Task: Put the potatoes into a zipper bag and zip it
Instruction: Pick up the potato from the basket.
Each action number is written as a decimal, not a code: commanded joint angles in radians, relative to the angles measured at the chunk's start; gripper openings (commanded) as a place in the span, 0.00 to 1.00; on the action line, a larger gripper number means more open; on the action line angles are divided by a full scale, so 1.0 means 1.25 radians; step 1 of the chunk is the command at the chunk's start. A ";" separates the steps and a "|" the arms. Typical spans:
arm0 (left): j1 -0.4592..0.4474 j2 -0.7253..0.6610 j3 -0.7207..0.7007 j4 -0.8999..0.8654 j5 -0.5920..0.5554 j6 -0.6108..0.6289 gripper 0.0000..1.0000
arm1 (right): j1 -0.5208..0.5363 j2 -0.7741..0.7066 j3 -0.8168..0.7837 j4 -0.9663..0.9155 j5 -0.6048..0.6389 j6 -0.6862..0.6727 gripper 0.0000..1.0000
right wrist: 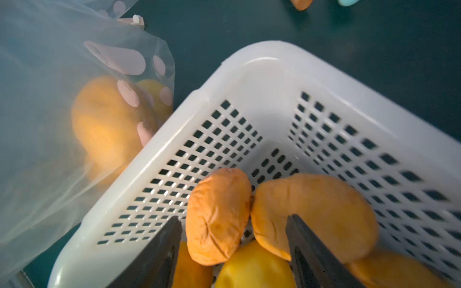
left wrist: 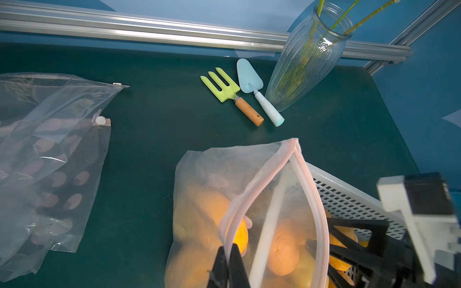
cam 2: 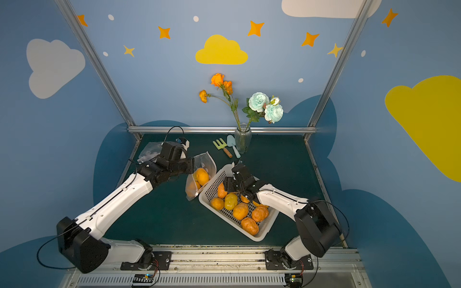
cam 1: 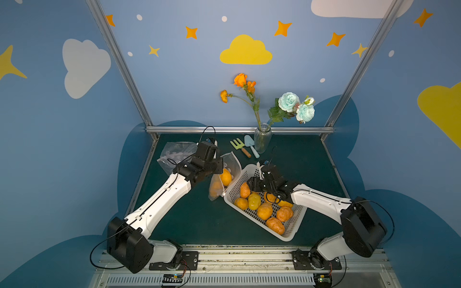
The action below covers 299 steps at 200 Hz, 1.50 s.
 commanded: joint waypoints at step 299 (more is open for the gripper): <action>-0.014 0.034 0.050 -0.074 -0.039 0.014 0.03 | 0.070 0.141 0.077 -0.350 -0.020 0.102 0.57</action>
